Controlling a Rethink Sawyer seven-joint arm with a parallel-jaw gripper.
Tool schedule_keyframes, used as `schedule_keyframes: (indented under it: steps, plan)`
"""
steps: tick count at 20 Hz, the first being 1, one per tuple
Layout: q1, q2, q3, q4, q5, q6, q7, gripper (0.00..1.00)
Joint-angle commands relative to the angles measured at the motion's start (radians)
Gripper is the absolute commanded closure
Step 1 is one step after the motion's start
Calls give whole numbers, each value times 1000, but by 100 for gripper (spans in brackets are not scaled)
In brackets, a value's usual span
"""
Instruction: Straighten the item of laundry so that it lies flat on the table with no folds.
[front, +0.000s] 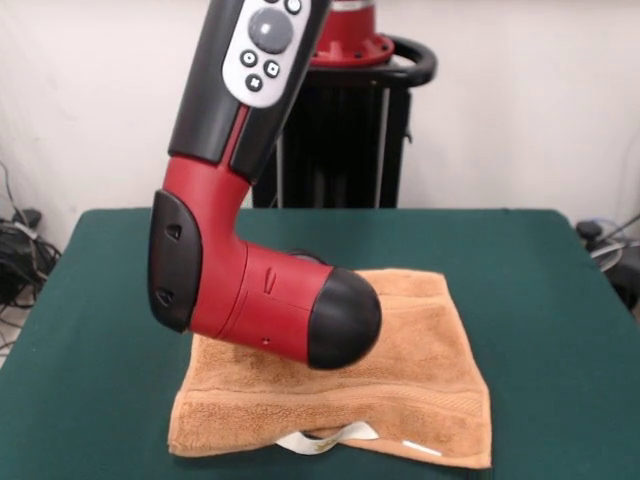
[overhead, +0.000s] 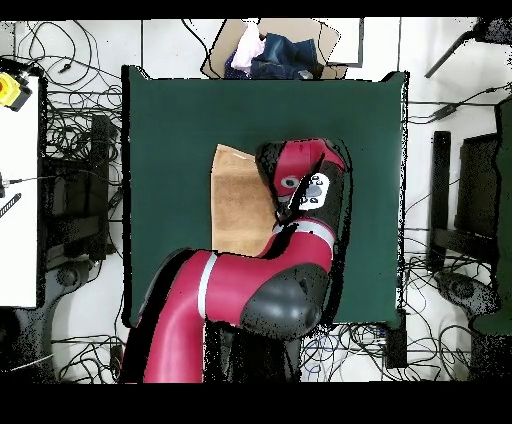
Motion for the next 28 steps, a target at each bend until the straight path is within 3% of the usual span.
schedule_keyframes:
  steps: [1, 4, 14, 28]
  plan:
    - [-27, 155, 71, 119, -144, -453, 90, 100]
    - [-13, 187, 45, 80, -181, -382, 91, 100]
    - [-6, 198, 26, 62, -274, -310, 77, 100]
    - [-25, 175, 61, 81, -322, -297, 81, 100]
